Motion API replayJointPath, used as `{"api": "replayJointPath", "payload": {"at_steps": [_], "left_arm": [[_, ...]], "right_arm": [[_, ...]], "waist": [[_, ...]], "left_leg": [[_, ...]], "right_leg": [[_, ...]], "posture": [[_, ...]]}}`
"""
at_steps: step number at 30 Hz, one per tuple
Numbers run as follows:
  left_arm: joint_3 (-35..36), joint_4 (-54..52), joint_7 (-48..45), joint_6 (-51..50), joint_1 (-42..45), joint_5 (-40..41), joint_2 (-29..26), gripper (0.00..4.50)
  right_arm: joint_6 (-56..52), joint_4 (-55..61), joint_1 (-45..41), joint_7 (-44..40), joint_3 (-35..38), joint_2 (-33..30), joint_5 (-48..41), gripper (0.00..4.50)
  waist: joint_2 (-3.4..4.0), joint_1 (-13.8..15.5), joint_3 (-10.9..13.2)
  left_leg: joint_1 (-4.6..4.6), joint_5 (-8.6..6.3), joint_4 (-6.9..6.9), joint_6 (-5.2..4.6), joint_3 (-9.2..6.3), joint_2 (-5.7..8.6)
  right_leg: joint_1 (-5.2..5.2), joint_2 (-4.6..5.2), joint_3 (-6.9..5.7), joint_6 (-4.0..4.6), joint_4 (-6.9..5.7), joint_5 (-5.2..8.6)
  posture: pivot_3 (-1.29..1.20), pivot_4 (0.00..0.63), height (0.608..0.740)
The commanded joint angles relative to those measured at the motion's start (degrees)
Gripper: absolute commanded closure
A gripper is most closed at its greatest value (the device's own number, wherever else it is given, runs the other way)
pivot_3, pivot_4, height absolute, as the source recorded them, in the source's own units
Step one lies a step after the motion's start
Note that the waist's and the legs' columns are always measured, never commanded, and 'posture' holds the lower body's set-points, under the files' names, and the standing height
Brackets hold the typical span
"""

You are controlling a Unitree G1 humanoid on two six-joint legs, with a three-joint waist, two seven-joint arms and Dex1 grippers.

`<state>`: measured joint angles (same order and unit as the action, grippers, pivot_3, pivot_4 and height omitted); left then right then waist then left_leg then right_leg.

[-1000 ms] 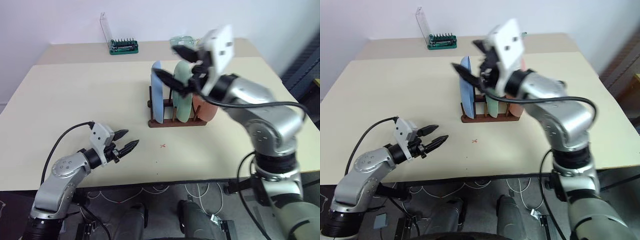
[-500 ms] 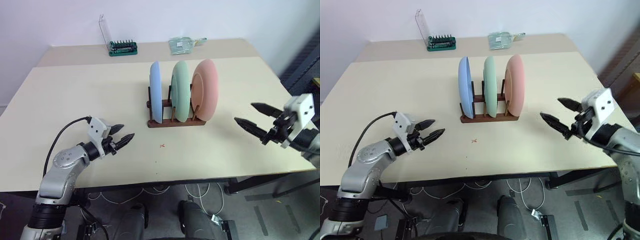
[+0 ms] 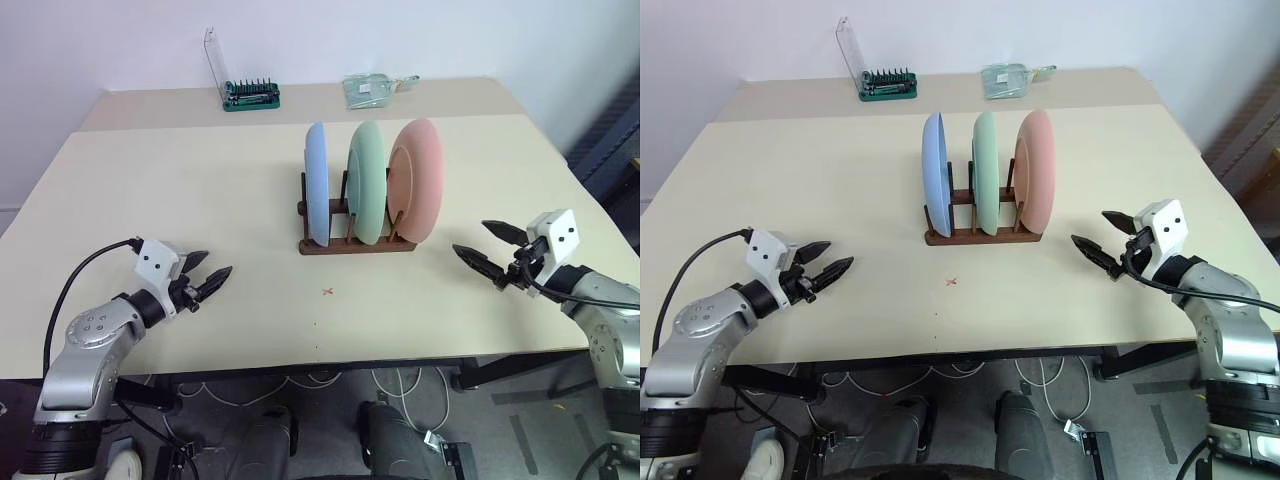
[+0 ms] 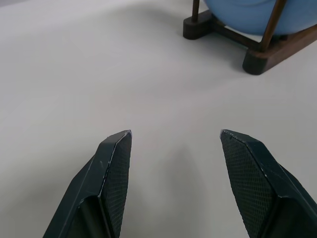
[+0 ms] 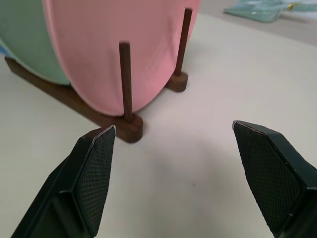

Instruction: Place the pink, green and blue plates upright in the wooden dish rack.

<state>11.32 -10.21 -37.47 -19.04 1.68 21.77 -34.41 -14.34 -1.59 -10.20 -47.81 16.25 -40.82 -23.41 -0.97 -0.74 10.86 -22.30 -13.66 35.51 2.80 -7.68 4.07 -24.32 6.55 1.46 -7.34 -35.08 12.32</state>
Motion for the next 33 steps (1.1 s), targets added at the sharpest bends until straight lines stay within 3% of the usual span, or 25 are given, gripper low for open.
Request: {"api": "replayJointPath", "payload": {"at_steps": [1, 13, 33], "left_arm": [[1.3, -3.8, 1.2, 0.7, -1.6, -0.2, 0.4, 1.58], [3.3, -5.8, 3.0, 0.6, -5.2, 0.1, 0.6, 1.58], [4.1, -6.8, 3.9, -0.7, -4.8, 0.7, -0.7, 1.58]], "right_arm": [[2.9, -3.1, -2.1, -1.9, 0.9, -0.5, -0.1, 0.66], [9.0, -12.5, -4.5, -5.1, -1.3, 1.2, 2.1, 0.66], [3.5, -3.5, -5.7, 0.4, -4.9, 5.3, 1.9, 0.66]], "waist": [[0.00, -0.1, 0.0], [0.01, -0.1, 0.0], [0.02, 0.0, 0.0]], "left_leg": [[0.00, 0.00, 0.00, 0.00, 0.00, 0.00], [0.01, 0.00, 0.02, 0.00, 0.01, 0.00], [0.00, 0.00, 0.05, 0.01, 0.00, 0.01]], "right_leg": [[0.00, 0.00, 0.00, 0.00, 0.00, 0.00], [0.00, 0.00, 0.01, 0.00, -0.01, 0.00], [0.00, 0.00, 0.01, 0.00, -0.05, 0.00]], "posture": [[0.00, 0.150, 0.740], [0.00, 0.150, 0.740], [0.00, 0.150, 0.740]]}}
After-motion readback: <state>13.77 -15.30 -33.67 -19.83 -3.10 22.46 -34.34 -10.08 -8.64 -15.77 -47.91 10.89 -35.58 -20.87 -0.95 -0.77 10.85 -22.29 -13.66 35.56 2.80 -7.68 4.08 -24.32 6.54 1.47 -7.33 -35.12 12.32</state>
